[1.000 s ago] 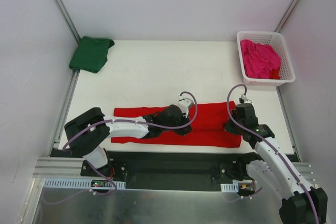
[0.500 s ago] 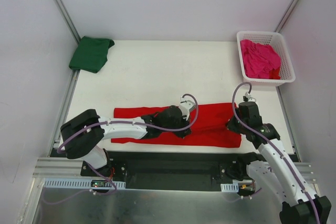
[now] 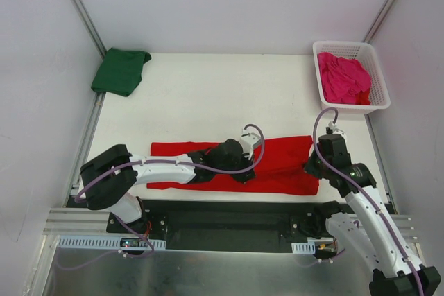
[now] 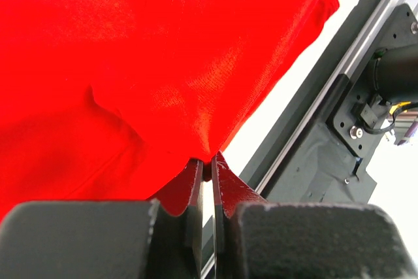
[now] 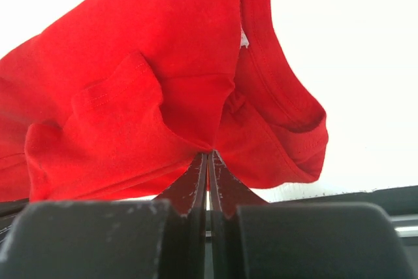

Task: Fold and stack the t-shirts
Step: Fold the other side of the tshirt into a rectangle

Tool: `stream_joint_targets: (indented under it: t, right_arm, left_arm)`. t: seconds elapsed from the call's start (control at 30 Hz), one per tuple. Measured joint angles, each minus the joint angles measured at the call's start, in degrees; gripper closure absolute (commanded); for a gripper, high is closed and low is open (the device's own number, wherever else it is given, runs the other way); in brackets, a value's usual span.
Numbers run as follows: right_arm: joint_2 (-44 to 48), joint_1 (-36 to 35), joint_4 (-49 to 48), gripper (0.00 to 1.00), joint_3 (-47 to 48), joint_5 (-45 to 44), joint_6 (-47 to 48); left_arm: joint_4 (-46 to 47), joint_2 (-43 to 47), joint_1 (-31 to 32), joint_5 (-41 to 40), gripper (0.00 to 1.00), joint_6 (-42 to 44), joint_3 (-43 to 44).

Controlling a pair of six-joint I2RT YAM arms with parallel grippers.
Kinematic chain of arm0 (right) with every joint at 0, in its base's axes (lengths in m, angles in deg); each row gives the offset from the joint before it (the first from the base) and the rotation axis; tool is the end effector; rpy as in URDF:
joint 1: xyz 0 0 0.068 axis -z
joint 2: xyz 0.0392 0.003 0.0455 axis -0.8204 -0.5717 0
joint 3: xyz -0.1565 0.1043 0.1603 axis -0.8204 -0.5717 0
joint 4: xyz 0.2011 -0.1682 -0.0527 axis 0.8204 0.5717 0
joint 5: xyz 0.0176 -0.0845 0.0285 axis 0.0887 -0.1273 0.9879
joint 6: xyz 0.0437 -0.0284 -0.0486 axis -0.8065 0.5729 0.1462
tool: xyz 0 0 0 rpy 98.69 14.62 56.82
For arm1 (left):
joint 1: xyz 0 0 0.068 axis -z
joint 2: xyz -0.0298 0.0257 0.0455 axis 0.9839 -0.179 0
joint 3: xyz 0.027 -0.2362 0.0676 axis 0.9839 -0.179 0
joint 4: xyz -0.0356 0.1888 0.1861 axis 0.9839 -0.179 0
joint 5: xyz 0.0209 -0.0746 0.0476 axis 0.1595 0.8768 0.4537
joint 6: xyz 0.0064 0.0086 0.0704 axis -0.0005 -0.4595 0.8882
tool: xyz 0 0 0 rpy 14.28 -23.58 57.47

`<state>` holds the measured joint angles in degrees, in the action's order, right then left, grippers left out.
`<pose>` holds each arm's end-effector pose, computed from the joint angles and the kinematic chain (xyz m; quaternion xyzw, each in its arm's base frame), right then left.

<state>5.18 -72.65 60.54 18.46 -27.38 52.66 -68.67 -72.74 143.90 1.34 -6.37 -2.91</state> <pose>0.1702 0.0454 0.2157 0.0422 0.9238 0.0591 0.3759 0.1508 -0.3261 0.1624 0.3000 0.7990 -0.4016 0.3321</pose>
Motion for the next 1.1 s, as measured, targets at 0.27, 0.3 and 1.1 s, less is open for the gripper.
stream_joint_targets:
  t: [0.27,0.3,1.1]
  right_arm:
    - [0.87,0.00,3.61,0.98,1.90,1.22,0.00]
    - [0.87,0.00,4.00,0.98,2.08,1.51,0.00]
    - [0.39,-1.92,8.66,0.98,-2.91,4.83,-9.20]
  left_arm:
    - [-1.60,0.68,0.35,0.61,1.00,0.20,-0.22]
    - [-1.81,0.94,0.35,0.79,1.00,0.22,-0.35]
    - [-4.48,-6.08,3.04,1.62,1.00,0.35,0.26]
